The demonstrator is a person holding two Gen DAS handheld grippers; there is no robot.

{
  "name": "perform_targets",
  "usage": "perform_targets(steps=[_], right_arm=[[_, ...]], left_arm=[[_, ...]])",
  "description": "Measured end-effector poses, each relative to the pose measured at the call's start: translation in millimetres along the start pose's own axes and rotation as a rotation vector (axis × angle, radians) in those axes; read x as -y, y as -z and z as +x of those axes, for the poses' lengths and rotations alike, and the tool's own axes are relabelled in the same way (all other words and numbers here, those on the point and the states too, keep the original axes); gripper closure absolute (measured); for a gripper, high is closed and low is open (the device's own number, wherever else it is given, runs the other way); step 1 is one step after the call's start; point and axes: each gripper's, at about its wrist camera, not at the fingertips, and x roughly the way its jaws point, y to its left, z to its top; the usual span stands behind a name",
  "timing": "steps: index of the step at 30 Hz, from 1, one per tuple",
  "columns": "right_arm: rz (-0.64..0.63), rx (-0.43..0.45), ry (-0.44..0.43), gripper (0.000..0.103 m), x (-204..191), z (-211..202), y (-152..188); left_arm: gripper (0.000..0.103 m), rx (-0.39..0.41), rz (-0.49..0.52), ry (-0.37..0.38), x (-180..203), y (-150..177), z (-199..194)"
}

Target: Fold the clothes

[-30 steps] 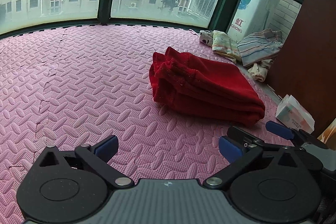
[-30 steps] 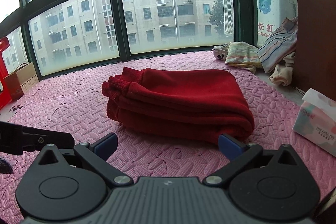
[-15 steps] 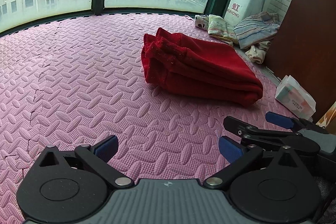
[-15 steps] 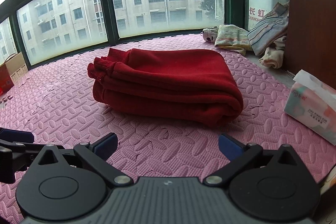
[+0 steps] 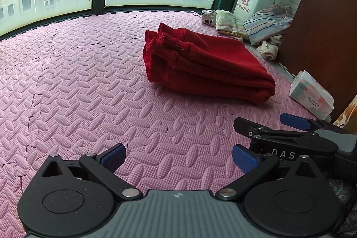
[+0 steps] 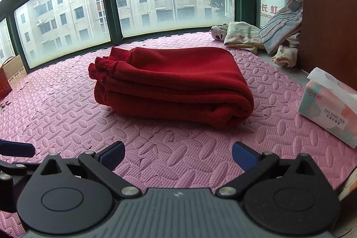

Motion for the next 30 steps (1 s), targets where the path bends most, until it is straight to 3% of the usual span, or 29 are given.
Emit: perform_targets(steps=[30], right_arm=[[0.003,0.003,0.009,0.000,1.8,-5.4,3.5]], left_arm=[[0.000,0.001,0.027,-0.005,8.1,3.9,-4.1]])
